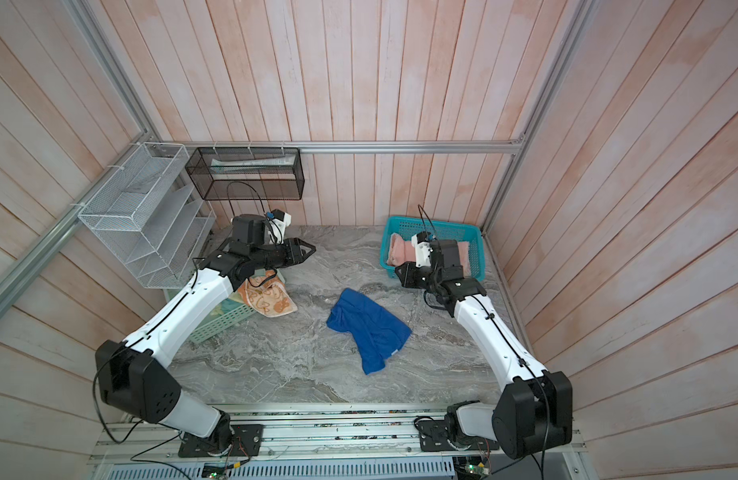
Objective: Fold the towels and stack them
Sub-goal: 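Grasp the blue towel's edges with both grippers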
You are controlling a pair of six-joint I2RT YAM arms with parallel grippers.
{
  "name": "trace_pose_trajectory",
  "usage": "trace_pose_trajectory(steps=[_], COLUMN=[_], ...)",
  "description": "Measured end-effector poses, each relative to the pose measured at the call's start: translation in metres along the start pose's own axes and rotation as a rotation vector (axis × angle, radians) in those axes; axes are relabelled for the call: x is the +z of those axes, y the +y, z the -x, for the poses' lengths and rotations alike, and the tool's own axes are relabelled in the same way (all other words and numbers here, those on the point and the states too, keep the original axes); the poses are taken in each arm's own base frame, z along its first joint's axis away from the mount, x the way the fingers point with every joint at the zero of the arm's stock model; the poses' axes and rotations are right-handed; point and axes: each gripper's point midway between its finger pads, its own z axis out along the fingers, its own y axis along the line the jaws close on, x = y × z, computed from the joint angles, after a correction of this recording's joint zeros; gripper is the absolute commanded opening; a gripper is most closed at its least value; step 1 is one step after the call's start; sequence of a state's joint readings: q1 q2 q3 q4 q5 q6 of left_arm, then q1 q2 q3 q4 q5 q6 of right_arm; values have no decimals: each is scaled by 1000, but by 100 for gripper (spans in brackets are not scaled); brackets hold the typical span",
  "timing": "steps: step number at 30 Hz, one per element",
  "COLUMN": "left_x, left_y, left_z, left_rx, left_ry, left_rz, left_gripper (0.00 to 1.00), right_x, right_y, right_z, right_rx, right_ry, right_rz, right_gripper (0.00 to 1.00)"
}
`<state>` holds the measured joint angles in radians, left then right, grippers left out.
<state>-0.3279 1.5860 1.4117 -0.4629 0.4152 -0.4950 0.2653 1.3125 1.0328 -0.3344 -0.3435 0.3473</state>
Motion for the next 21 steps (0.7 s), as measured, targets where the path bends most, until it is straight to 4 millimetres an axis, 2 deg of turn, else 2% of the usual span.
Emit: trace_pose_trajectory(steps=[2, 4, 9, 12, 15, 17, 21], left_x=[16, 28, 67, 91, 107, 114, 132], left_y=[19, 24, 1, 2, 18, 29, 35], left_z=[-22, -48, -105, -134, -150, -154, -140], left_rx=[-27, -27, 33, 41, 21, 9, 3], left_ry=[53, 109, 242, 315, 359, 371, 349], left_rz=[52, 76, 55, 63, 102, 130, 152], left_gripper=[47, 47, 52, 52, 53, 53, 53], right_x=[11, 19, 27, 28, 29, 32, 34], right_y=[-7, -12, -32, -41, -33, -23, -4], right_z=[-32, -61, -131, -154, -167, -176, -197], right_rx=[20, 35, 89, 125, 128, 125, 133], right_ry=[82, 156, 316, 378, 408, 423, 464], right_rz=[-19, -33, -93, -125, -115, -90, -53], right_gripper=[30, 32, 34, 34, 34, 35, 35])
